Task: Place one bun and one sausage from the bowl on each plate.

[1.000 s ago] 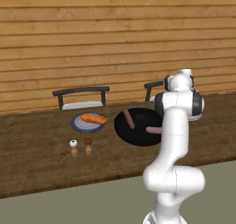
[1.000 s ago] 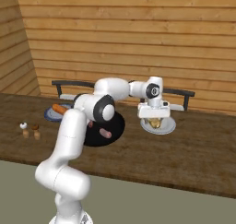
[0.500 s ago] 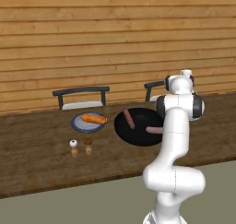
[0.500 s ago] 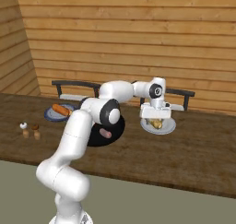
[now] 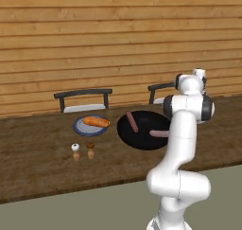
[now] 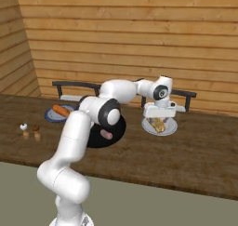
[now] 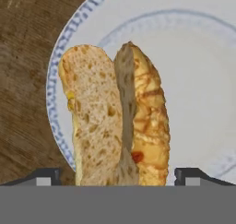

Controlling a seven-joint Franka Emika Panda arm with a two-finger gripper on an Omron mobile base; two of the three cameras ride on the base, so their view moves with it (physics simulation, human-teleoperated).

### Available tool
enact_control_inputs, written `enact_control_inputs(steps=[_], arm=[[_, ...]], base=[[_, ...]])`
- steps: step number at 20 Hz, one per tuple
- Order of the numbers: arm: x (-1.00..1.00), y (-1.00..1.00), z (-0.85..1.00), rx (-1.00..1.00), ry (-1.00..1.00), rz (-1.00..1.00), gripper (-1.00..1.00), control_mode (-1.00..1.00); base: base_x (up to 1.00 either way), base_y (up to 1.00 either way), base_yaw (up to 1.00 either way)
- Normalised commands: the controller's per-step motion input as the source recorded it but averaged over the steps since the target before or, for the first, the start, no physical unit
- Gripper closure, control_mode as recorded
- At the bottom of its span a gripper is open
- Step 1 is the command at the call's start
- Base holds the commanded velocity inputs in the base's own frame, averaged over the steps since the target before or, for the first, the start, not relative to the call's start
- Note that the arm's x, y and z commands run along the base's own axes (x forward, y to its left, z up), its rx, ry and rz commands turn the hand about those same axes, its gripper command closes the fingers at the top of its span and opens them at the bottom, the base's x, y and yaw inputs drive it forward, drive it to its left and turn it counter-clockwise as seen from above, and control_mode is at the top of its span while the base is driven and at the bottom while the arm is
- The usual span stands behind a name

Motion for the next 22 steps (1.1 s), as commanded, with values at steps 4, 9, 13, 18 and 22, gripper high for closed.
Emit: enact_control_inputs(steps=[4, 9, 13, 18, 22], arm=[[-0.14, 0.03, 0.18, -0.03, -0.25, 0.0, -1.0, -1.0], [-0.56, 0.4, 0.85, -0.06, -0.36, -0.03, -1.0, -1.0], [-0.58, 0.84, 0.77, -0.01, -0.11, -0.05, -1.0, -1.0], [-0.44, 0.95, 0.29, 0.0, 0.04, -0.13, -1.0, -1.0], [-0.33, 1.0, 0.02, 0.0, 0.04, -0.24, -1.0, -1.0]], base=[[0.0, 0.0, 0.0], [0.0, 0.0, 0.0], [0.0, 0.0, 0.0], [0.0, 0.0, 0.0], [0.0, 0.0, 0.0]])
